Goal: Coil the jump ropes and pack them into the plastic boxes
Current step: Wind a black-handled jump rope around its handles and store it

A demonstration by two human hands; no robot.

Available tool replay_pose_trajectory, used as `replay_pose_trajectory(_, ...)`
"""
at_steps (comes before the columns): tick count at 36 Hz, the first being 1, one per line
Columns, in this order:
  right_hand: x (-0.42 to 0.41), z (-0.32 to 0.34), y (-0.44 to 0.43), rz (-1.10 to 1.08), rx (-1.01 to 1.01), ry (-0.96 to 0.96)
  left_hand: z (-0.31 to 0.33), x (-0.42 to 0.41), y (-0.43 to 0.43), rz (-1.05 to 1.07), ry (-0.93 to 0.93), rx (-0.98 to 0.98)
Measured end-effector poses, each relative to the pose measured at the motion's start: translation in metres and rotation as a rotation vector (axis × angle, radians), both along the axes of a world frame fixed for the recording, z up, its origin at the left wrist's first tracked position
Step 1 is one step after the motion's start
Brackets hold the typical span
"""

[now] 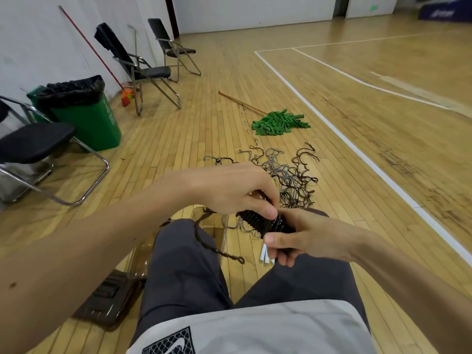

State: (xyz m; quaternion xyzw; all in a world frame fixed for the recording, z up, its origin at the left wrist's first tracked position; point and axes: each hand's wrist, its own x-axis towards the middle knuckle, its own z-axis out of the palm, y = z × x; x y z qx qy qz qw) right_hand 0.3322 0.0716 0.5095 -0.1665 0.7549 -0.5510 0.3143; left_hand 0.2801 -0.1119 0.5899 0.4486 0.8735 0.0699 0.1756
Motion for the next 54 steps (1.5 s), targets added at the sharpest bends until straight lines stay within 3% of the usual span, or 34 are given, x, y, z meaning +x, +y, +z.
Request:
replay_pose_trajectory(10,0.008,0.003,-0.007,0.053,0.041,0.051,-0.013,-0.004,0.006,0.016,-0.069,0.009)
replay_pose_trajectory(21,0.012,0.005,-0.019,-0.043,0.009,0.056,-0.015,-0.015,0.002,0.034,-0.134,0.114)
replay_pose_trajectory(29,0.014,0.011,-0.015,0.125,0.239,0.231,-0.014,-0.020,-0.006,0.111,-0.483,0.141)
replay_pose_trajectory(34,0.015,0.012,-0.009,0.133,0.575,0.436,-0.015,-0.022,-0.013,0.173,-0.468,0.106)
replay_pose_trajectory(41,0.022,0.015,-0.008,0.213,0.350,0.381,-0.027,-0.021,-0.013,0.145,-0.415,0.198)
replay_pose_trajectory(48,0.017,0.020,-0.001,0.063,-0.094,0.308,-0.057,-0.020,-0.030,0.225,-0.716,0.559)
replay_pose_trajectory(54,-0.003,0.010,-0.005,-0.249,-0.210,0.184,-0.080,-0.001,-0.019,0.630,-0.887,0.738)
